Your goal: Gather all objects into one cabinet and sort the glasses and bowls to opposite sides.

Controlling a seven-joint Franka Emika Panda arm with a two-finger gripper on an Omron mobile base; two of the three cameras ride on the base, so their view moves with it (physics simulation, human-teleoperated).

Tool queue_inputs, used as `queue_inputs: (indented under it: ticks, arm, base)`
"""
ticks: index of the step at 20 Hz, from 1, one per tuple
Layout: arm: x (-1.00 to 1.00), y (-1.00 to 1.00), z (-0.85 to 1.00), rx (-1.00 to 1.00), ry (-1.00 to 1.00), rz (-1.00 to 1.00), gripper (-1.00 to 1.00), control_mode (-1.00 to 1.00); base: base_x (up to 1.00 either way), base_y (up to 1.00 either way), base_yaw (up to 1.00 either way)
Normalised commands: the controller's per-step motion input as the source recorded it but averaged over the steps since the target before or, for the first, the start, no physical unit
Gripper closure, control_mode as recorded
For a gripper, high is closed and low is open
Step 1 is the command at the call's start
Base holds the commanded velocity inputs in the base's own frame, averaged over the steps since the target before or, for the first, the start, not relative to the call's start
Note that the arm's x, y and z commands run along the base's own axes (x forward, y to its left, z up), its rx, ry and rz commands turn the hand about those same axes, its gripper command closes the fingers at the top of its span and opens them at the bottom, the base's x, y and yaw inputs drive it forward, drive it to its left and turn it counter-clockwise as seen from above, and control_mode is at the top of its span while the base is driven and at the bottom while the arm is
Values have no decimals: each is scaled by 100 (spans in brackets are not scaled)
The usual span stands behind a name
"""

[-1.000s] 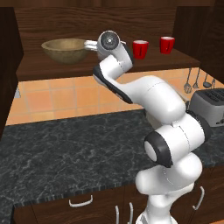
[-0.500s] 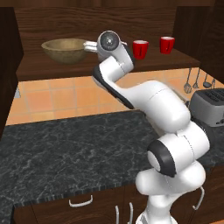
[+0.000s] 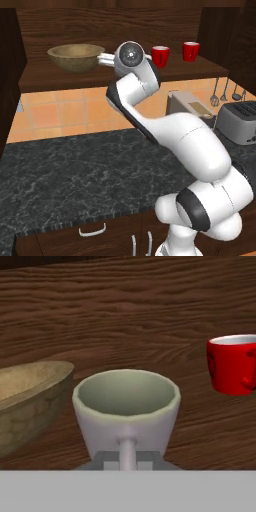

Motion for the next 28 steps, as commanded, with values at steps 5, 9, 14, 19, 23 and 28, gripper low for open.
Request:
queue_inputs:
  ticks: [5,9,14,19,23,28]
  arm:
    - [-35,-2,1,0,5,0,100,-100]
    - [-14,-8,21,0,1,0,100,-100]
    - [-26,-39,23,0,3,0,100,-100]
    - [-58,-85,1,0,0,0,100,-100]
    - [-43,-79,0,0,0,0,100,-100]
    - [-9,-69,0,-1,1,0,100,-100]
  base:
    - [0,0,0]
    - [0,0,0]
    - [0,0,0]
    - [0,0,0]
    - [0,0,0]
    - [0,0,0]
